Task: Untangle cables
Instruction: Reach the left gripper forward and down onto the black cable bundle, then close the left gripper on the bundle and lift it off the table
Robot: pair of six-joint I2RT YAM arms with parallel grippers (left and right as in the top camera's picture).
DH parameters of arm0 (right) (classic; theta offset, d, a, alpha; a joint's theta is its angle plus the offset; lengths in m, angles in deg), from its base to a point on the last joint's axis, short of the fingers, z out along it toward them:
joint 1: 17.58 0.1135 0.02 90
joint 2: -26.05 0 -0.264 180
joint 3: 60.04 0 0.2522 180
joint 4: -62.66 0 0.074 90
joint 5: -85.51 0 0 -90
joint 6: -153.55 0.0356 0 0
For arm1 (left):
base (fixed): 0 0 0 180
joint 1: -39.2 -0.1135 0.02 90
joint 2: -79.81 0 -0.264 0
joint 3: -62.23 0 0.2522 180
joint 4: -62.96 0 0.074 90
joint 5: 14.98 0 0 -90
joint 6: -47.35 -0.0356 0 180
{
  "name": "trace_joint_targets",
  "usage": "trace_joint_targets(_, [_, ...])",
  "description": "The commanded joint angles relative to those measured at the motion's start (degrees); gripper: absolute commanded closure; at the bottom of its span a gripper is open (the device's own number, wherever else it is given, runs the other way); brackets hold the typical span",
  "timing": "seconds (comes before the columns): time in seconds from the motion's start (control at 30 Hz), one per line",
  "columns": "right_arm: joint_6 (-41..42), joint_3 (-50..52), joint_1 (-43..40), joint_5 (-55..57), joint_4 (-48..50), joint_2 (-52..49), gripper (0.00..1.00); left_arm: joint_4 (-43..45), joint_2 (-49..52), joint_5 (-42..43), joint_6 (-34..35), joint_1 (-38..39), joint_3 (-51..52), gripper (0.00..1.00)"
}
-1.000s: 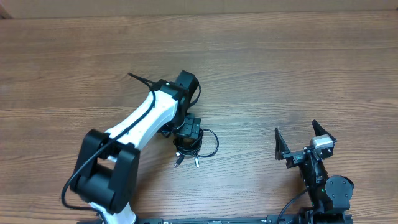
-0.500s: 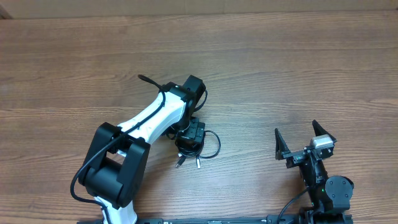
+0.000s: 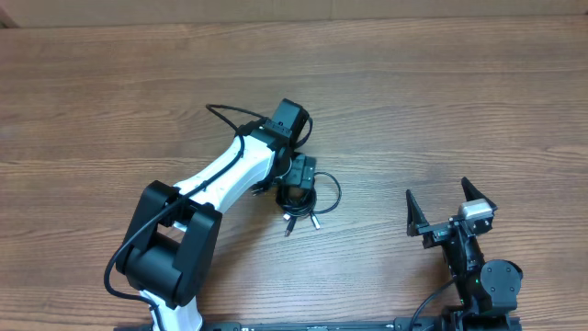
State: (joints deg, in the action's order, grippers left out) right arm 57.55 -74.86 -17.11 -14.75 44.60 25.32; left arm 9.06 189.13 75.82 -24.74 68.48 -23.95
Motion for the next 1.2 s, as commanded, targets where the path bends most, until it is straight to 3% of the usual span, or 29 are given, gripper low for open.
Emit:
trace_joint_targets(0.0, [0.0,0.6,-0.2,-0.1,0.3,0.6,0.0,1.6,0.3,3.7,0.6,0.7,-0.6,0.0])
trace_joint_targets(0.3, [0.0,0.6,-0.2,-0.1,0.3,0.6,0.0,-3.0,0.2,3.2,-0.1,0.7,-0.7,0.0])
trace_joint_targets(0.5, [0.0,0.6,-0.2,-0.1,0.3,0.6,0.0,-5.3,-5.2,0.1,0.3,0.3,-1.9,0.0])
trace_joint_targets(0.73, [0.0,0.6,-0.2,-0.1,0.3,0.6,0.0,-14.5,-10.0,0.1,1.4,0.5,-1.5,0.0])
trace_joint_targets(1.17, [0.0,0.6,-0.2,-0.1,0.3,0.6,0.0,-4.3,-10.0,-2.8,13.8,2.7,10.6,0.0])
